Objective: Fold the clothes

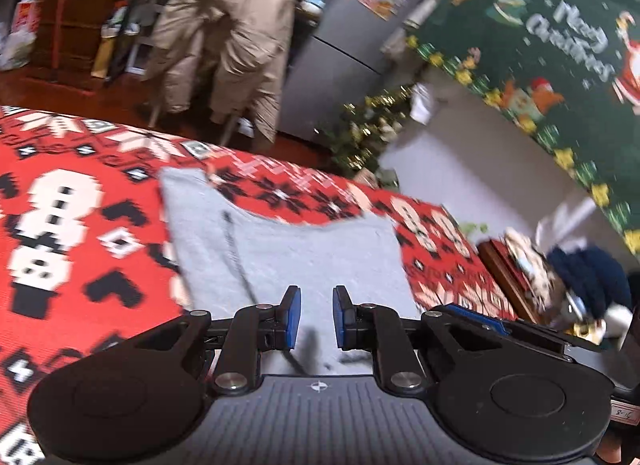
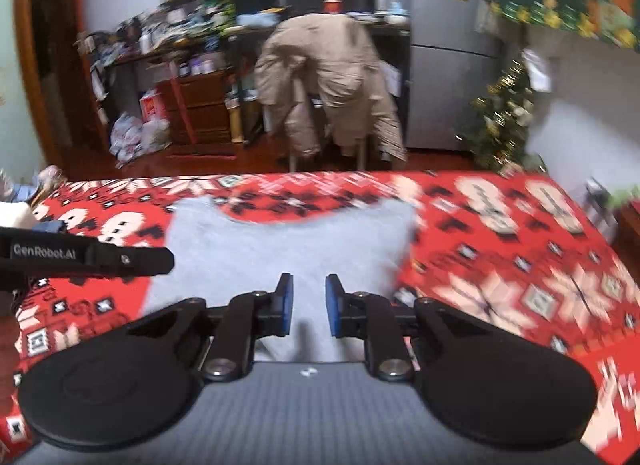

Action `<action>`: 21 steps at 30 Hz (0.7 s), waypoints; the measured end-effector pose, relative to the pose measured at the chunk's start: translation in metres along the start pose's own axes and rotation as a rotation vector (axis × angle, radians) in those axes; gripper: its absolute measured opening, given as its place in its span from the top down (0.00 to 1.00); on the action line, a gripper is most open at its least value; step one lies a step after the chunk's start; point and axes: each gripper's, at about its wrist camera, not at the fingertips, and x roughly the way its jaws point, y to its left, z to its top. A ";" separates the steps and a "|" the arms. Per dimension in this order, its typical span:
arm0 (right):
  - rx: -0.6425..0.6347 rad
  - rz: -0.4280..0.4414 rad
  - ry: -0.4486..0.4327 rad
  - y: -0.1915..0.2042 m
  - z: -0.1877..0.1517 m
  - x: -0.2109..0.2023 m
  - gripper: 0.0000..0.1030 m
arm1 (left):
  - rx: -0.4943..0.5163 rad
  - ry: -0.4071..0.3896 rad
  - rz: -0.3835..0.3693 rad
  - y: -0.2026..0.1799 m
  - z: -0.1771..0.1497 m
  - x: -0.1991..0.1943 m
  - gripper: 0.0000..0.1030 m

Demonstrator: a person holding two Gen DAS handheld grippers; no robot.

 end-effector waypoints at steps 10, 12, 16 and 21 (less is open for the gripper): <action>-0.056 -0.035 0.093 -0.009 -0.045 0.021 0.84 | 0.031 0.149 0.090 0.004 -0.012 0.029 0.85; -0.061 -0.032 0.099 -0.010 -0.047 0.018 0.84 | 0.004 0.147 0.067 0.007 -0.009 0.026 0.85; -0.048 -0.041 0.102 -0.012 -0.044 0.010 0.83 | 0.017 0.122 0.055 0.001 -0.008 0.021 0.85; 0.063 -0.012 0.037 -0.021 -0.038 0.007 0.83 | 0.025 0.107 0.040 -0.003 -0.011 0.024 0.85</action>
